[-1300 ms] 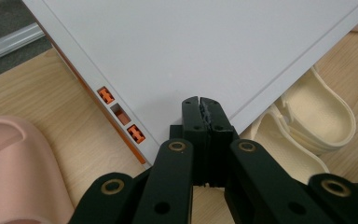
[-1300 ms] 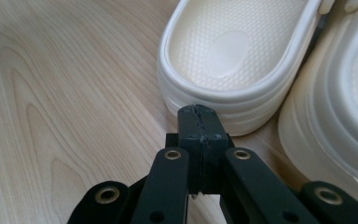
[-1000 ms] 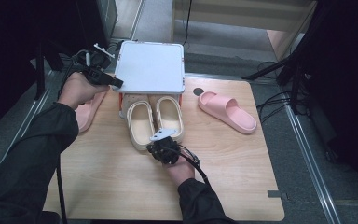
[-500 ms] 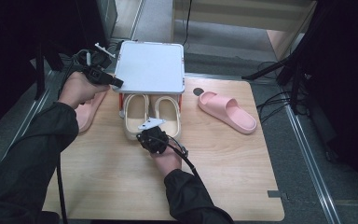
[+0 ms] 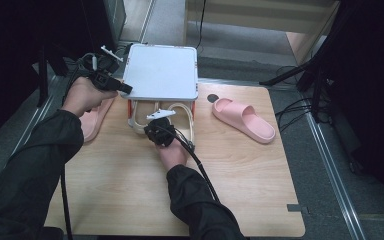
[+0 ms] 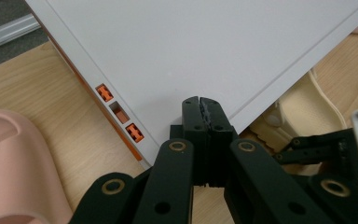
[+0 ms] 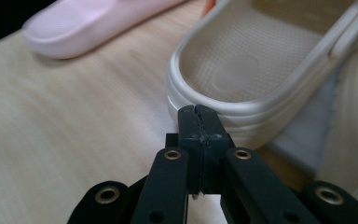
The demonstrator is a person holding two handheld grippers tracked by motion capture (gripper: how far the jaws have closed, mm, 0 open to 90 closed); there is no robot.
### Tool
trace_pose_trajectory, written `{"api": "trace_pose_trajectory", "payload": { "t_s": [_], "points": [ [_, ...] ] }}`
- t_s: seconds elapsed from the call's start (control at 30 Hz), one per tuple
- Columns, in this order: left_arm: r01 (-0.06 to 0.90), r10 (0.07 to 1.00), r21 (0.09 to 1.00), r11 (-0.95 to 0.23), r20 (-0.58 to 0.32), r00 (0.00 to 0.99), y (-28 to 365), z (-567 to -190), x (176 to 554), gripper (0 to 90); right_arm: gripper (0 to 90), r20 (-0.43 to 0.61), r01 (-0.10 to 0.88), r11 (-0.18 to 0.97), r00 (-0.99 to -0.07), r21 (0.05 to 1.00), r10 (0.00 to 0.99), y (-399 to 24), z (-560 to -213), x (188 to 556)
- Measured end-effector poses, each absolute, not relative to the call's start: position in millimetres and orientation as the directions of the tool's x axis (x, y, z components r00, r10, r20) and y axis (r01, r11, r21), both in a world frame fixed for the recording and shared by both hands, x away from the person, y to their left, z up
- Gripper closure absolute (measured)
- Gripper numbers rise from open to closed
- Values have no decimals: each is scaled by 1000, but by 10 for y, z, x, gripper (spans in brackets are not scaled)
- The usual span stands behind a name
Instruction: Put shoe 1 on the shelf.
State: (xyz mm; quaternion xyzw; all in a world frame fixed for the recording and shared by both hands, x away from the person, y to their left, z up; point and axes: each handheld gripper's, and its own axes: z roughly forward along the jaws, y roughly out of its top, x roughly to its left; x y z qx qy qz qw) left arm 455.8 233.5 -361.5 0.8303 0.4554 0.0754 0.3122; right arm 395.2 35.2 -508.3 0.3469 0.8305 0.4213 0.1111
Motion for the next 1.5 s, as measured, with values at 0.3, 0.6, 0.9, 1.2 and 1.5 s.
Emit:
{"api": "trace_pose_trajectory", "payload": {
  "t_s": [0.3, 0.6, 0.9, 1.2, 1.5],
  "points": [
    [711, 804, 587, -387, -162, 572, 2342, -3616, 4558, 897, 881, 96, 485, 386, -711, 785, 697, 377, -5106, 4116],
    [712, 804, 586, -386, -166, 571, 2350, -3616, 4563, 897, 900, 138, 519, 373, -704, 769, 696, 336, -5067, 4069],
    [718, 811, 584, -378, -165, 561, 2336, -3613, 4560, 897, 900, 128, 484, 384, -736, 786, 665, 34, -4903, 3763],
    [728, 814, 575, -373, -173, 554, 2340, -3606, 4567, 897, 900, 107, 465, 409, -752, 785, 650, -326, -4877, 3469],
    [727, 815, 576, -375, -170, 554, 2332, -3605, 4566, 896, 900, 153, 509, 358, -715, 783, 682, -736, -4981, 3366]
  ]
}}
